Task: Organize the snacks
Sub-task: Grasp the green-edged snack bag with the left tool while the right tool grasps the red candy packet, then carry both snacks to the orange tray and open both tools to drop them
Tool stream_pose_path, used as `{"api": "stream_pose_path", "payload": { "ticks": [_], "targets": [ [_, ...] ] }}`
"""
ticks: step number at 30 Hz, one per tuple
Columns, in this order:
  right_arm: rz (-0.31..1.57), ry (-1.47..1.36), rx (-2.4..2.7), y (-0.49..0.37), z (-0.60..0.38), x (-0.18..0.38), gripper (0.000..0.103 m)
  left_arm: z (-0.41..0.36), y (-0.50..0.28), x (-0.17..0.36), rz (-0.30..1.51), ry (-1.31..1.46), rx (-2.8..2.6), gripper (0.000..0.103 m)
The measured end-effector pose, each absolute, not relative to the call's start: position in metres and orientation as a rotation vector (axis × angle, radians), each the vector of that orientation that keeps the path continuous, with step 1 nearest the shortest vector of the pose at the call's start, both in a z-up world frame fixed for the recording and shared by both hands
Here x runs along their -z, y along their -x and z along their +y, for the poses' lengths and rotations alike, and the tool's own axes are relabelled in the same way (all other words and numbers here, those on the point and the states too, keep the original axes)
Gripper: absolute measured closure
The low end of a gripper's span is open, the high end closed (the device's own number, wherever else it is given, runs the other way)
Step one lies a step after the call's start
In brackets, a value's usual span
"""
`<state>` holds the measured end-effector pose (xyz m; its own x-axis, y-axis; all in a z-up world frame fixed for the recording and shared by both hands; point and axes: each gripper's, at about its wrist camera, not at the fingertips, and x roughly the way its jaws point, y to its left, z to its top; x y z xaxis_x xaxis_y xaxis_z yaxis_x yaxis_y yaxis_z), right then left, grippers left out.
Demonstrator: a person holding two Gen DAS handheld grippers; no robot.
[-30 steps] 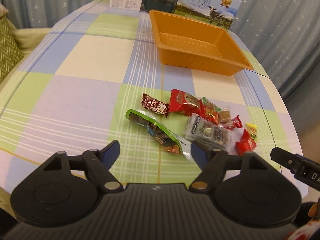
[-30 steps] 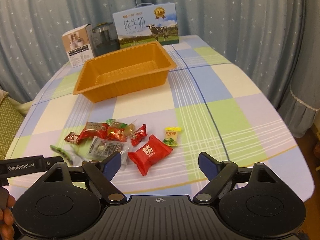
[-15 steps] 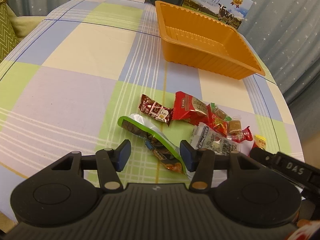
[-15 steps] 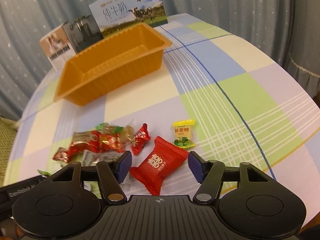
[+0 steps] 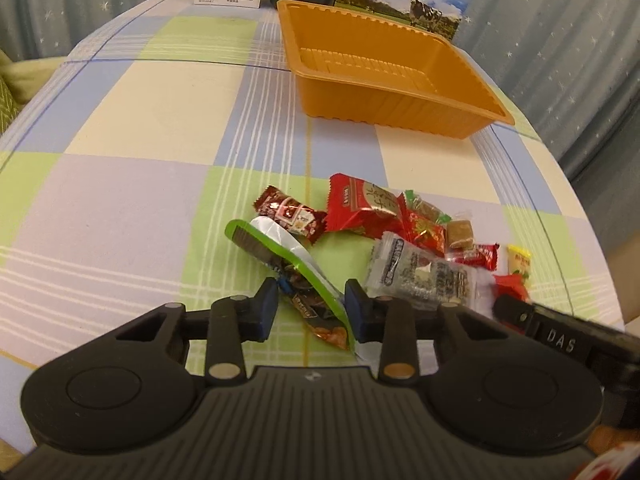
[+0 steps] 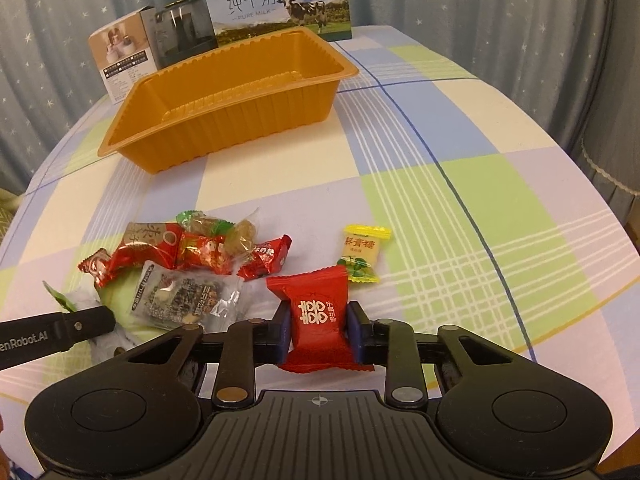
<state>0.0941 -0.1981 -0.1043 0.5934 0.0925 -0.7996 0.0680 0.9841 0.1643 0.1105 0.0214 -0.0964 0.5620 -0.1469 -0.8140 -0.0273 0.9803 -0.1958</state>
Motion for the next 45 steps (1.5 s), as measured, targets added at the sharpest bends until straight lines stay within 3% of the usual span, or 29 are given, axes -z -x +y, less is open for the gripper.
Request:
{"api": "stream_pose_path", "payload": {
  "ticks": [11, 18, 31, 45],
  "targets": [
    [0.931, -0.066, -0.05, -0.09, -0.192, 0.106, 0.074, 0.018, -0.116, 0.101, 0.976, 0.129, 0.082, 0.07],
    [0.925, -0.065, -0.064, -0.085, -0.193, 0.104, 0.076, 0.024, -0.109, 0.099, 0.97, 0.137, 0.063, 0.083],
    [0.852, -0.105, -0.091, -0.069, -0.193, 0.066, 0.076, 0.038, -0.094, 0.061, 0.905, 0.17, 0.059, 0.083],
    [0.723, -0.171, -0.157, -0.172, -0.198, 0.001, 0.076, 0.01, -0.186, -0.002, 0.747, 0.098, 0.184, 0.083]
  ]
}}
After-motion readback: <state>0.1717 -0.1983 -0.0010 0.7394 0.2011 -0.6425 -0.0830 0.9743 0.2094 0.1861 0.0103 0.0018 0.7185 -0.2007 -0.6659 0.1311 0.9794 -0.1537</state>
